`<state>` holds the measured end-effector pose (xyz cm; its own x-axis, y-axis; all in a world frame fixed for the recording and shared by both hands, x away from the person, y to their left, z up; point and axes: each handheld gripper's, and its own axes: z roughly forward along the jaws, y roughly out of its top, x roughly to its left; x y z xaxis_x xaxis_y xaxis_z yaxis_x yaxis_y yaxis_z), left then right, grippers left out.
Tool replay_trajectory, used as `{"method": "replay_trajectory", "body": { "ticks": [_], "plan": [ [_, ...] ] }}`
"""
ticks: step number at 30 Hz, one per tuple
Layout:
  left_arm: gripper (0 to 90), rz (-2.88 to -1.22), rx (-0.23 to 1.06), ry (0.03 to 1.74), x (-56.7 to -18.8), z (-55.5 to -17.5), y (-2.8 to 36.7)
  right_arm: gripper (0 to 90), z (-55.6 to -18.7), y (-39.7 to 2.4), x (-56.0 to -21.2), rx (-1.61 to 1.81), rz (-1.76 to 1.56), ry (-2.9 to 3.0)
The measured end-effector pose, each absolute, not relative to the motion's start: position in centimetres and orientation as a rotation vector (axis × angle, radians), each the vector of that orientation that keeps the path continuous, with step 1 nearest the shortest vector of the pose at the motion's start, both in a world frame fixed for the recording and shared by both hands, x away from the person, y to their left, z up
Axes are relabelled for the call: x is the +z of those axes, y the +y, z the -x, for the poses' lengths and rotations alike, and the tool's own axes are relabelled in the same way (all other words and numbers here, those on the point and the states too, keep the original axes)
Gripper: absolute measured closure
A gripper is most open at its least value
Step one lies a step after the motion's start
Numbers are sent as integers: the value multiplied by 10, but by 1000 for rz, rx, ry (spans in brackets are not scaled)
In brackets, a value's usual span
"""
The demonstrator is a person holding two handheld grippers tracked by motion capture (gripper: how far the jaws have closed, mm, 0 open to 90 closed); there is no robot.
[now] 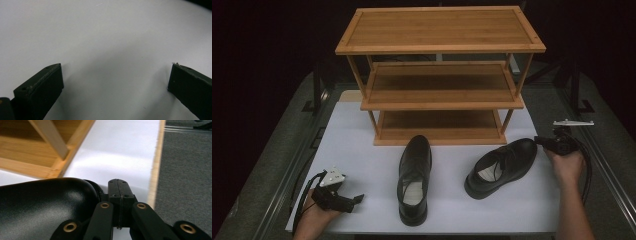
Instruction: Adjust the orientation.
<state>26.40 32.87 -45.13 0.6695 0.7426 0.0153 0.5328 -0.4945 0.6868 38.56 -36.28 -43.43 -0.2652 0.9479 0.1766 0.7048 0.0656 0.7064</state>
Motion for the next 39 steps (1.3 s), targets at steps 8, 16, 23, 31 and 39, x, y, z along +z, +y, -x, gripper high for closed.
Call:
{"method": "replay_trajectory", "body": {
  "ticks": [8, 16, 23, 31, 39],
  "plan": [
    [0, -2216, 410, 978, -451, -264, 329, 899, -378, -345, -434, 1031, -1623, 2055],
    [0, -2216, 410, 979, -451, -264, 329, 899, -364, -317, -431, 992, -1560, 2131],
    [0, -2216, 411, 979, -451, -264, 329, 899, -354, -301, -429, 980, -1524, 2174],
    [0, -2219, 408, 978, -451, -264, 329, 899, -343, -278, -429, 993, -1461, 2243],
    [0, -2217, 407, 979, -451, -264, 329, 898, -337, -275, -428, 997, -1449, 2227]
  ]
}}
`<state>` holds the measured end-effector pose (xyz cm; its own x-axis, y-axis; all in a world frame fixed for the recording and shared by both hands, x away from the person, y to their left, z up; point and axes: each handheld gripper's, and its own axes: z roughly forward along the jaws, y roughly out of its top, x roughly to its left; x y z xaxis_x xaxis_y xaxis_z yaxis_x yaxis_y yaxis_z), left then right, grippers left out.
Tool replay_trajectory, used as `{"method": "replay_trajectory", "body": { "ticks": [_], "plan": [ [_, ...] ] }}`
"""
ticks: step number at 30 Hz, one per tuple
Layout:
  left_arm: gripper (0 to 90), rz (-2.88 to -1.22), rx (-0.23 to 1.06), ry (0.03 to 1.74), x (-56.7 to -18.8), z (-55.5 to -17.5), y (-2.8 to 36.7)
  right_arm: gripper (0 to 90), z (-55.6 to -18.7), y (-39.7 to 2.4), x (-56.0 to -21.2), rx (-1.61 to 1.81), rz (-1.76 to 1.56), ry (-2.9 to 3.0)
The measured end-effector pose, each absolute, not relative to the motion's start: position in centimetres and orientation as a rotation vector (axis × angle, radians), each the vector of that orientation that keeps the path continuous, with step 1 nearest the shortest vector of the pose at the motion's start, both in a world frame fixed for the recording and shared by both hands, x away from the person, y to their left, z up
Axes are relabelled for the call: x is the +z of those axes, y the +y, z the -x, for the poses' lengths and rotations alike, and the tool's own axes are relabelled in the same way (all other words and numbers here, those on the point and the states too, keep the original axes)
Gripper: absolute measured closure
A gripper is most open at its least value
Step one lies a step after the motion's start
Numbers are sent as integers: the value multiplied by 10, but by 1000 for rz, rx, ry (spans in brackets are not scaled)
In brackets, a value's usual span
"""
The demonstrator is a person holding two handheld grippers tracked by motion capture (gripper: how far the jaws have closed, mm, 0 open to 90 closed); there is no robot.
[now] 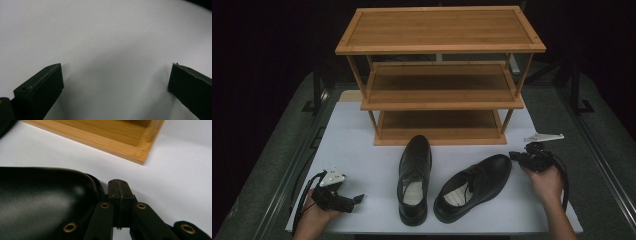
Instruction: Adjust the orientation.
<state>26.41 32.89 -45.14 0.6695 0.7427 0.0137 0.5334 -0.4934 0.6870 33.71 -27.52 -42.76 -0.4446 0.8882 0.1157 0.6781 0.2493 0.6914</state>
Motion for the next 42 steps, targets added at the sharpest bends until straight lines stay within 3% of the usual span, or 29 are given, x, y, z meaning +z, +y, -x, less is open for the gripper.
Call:
{"method": "replay_trajectory", "body": {
  "ticks": [12, 23, 42],
  "plan": [
    [0, -2218, 408, 979, -451, -264, 329, 898, -287, -286, -420, 1047, -1425, 2195],
    [0, -2218, 408, 979, -451, -264, 329, 898, -239, -266, -433, 1098, -1378, 2284],
    [0, -2218, 405, 980, -451, -264, 329, 898, -239, -244, -444, 1051, -1298, 2400]
  ]
}}
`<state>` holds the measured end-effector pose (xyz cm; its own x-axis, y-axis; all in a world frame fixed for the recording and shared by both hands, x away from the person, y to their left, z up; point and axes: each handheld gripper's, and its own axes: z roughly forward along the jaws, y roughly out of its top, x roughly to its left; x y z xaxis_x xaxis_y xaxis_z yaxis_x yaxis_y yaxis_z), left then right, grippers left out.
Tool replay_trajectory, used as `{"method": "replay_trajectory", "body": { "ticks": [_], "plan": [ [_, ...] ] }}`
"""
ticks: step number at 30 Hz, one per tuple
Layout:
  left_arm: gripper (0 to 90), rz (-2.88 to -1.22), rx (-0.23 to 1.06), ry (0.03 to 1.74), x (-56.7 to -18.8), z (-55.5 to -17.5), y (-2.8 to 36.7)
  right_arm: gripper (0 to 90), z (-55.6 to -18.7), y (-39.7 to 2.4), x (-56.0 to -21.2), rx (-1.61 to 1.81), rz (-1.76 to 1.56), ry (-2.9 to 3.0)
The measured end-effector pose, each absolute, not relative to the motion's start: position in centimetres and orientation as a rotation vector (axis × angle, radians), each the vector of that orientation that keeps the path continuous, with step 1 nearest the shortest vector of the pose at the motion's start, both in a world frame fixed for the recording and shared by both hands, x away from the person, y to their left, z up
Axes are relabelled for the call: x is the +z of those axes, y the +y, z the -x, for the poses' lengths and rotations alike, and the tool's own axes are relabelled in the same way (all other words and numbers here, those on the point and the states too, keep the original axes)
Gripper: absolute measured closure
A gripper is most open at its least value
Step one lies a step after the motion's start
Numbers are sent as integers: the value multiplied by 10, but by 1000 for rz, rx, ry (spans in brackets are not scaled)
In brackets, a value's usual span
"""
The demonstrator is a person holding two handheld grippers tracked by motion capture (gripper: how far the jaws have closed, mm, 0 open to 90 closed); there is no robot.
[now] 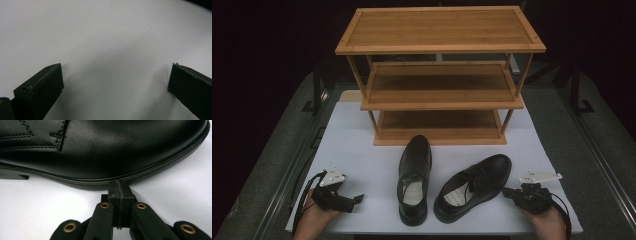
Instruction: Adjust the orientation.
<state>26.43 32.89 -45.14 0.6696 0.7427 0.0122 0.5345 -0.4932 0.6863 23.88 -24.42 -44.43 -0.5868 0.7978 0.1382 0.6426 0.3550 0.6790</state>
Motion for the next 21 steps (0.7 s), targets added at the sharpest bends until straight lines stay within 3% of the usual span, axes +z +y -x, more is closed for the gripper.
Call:
{"method": "replay_trajectory", "body": {
  "ticks": [21],
  "plan": [
    [0, -2218, 405, 980, -451, -264, 329, 898, -273, -222, -444, 1045, -1250, 2427]
  ]
}}
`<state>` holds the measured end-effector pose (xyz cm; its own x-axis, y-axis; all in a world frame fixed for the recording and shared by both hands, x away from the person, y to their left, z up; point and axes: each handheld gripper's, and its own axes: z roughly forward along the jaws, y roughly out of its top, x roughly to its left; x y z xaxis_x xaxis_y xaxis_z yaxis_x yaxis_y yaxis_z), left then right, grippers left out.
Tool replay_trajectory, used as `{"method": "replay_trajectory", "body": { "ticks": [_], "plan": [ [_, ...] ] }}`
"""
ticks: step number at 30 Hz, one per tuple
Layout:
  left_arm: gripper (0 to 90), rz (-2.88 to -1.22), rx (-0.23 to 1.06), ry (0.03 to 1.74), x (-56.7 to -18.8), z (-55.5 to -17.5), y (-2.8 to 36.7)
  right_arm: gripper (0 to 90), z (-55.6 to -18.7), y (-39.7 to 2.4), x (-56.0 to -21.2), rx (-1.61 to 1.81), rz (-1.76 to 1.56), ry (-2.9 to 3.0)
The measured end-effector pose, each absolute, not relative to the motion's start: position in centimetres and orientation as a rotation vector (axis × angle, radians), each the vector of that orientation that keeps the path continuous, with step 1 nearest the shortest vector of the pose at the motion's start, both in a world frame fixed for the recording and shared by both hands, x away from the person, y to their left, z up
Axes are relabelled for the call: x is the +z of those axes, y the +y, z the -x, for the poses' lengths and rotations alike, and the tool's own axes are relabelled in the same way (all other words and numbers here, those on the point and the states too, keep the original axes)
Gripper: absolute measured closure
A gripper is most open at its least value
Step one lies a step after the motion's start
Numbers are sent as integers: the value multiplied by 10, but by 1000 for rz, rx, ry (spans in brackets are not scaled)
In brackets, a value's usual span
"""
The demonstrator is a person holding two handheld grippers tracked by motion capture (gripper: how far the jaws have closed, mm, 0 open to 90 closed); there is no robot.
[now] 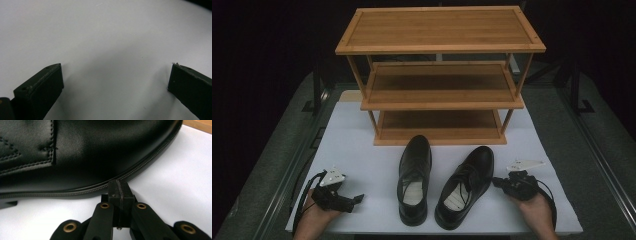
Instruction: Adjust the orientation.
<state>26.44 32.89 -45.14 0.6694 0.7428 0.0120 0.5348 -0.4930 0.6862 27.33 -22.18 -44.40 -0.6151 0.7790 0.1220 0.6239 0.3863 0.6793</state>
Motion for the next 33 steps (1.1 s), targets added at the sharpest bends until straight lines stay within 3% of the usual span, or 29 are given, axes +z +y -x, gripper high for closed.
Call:
{"method": "replay_trajectory", "body": {
  "ticks": [23, 33],
  "plan": [
    [0, -2216, 405, 981, -451, -264, 329, 898, -314, -180, -444, 1055, -1171, 2471],
    [0, -2217, 409, 980, -451, -264, 329, 898, -259, -184, -435, 1143, -1118, 2493]
  ]
}}
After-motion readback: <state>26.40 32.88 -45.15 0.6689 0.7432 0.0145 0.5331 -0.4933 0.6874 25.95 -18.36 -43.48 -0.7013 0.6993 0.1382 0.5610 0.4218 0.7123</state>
